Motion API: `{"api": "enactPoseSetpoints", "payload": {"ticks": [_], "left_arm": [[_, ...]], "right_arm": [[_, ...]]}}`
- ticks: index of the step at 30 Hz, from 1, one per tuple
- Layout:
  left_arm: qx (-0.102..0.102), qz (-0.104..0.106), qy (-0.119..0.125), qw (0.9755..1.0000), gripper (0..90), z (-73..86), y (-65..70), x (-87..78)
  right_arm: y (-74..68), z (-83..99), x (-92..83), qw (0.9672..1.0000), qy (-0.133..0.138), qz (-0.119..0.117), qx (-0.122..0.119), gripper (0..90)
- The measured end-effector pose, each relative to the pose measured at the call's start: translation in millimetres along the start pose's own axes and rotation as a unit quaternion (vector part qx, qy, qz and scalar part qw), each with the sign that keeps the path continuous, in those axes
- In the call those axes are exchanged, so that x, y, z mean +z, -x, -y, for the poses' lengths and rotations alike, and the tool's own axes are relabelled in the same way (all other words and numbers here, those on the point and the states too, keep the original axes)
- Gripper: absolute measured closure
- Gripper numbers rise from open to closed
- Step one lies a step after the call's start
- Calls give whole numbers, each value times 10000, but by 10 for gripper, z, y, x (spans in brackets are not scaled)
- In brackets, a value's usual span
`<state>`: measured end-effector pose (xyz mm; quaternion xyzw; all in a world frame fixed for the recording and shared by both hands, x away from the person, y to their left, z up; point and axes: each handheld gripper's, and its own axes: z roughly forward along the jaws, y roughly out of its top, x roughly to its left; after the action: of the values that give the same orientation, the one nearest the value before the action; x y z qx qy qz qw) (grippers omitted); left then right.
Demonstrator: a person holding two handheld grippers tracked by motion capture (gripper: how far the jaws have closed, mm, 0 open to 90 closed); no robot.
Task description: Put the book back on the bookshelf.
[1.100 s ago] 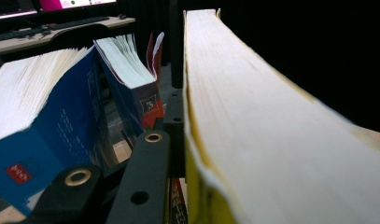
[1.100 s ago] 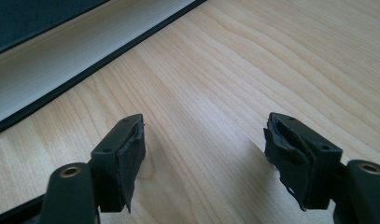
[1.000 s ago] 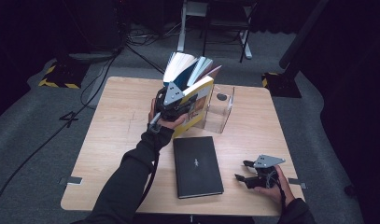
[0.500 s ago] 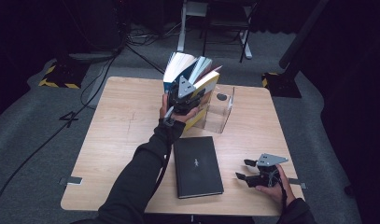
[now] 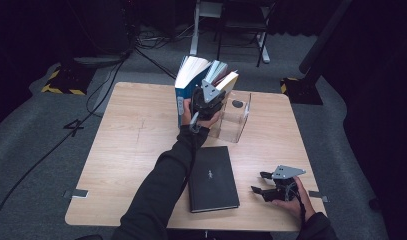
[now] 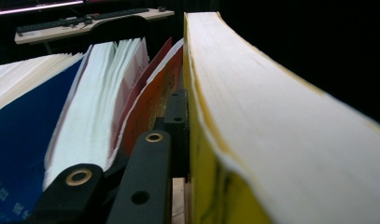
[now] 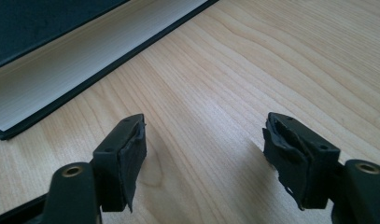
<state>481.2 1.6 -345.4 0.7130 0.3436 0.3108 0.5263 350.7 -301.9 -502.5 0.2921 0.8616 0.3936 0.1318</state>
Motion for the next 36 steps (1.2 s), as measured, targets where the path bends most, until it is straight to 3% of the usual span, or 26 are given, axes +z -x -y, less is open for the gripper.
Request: {"api": "enactPoseSetpoints", "payload": {"ticks": [7,16,24,36], "left_arm": [[156,-148,105,9997,743,27,80,133],[-128,-449,294,9985,744,135,85,295],[-336,-563,231,9976,743,289,120,354],[-484,-498,157,9975,736,399,126,369]], "right_arm": [[-6,-3,9,10000,-47,-7,-6,307],[-15,-9,12,10000,-47,-17,-42,307],[-41,-16,19,9999,-71,-40,-116,311],[-48,-24,10,9999,-31,-46,-151,312]]}}
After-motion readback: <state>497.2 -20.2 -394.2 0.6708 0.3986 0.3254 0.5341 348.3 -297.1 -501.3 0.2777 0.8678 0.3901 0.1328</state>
